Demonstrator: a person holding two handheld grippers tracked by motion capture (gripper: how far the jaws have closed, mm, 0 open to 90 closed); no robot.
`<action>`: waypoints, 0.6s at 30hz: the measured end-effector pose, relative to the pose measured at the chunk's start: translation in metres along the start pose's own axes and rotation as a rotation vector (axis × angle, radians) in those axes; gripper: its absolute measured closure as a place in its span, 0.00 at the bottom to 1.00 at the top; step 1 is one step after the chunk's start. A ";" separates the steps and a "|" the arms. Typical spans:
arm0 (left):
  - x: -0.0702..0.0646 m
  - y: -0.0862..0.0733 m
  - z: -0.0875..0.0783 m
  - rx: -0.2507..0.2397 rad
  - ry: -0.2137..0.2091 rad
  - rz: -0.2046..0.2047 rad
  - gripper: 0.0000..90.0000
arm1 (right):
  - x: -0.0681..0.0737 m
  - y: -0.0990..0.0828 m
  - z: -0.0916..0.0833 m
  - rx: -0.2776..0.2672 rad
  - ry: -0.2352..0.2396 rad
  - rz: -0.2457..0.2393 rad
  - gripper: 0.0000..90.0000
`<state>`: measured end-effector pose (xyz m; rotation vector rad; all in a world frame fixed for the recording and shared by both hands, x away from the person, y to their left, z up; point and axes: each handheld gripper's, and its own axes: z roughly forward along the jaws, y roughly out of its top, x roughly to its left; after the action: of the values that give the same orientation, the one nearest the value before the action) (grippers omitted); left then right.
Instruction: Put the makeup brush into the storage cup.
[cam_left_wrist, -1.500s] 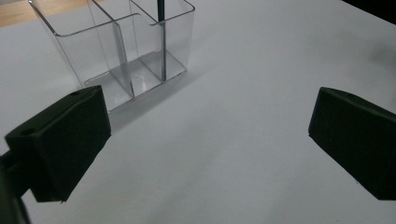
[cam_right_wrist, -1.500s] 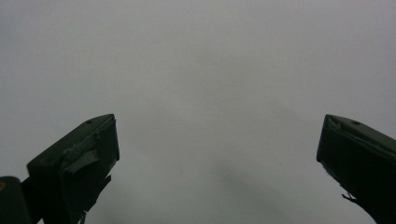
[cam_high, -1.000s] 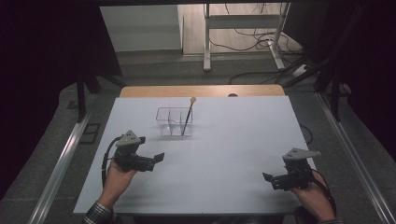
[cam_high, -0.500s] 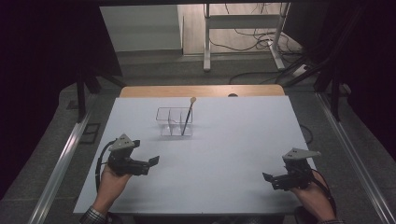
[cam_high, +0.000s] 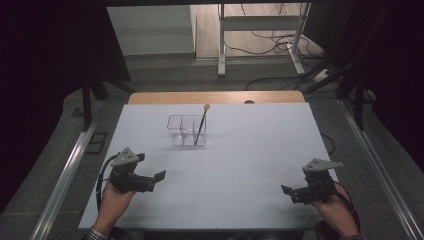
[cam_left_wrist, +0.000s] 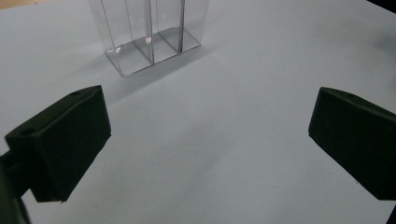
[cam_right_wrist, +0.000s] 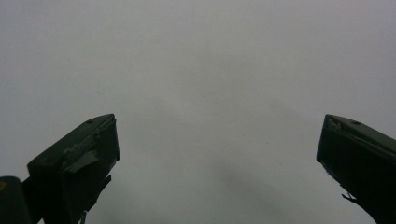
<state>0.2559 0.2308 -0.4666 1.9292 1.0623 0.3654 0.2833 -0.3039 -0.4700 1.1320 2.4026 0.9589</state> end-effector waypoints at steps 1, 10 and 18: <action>0.000 -0.001 -0.001 0.000 0.002 -0.002 0.00 | 0.000 0.000 0.000 0.000 0.000 0.000 0.00; 0.003 -0.008 -0.010 0.001 0.017 -0.012 0.00 | 0.000 0.000 0.000 0.002 -0.002 0.001 0.00; 0.003 -0.014 -0.016 0.007 0.031 -0.017 0.00 | 0.000 0.000 0.000 0.003 -0.003 0.002 0.00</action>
<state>0.2405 0.2461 -0.4696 1.9254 1.1006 0.3840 0.2836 -0.3038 -0.4701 1.1370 2.4016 0.9537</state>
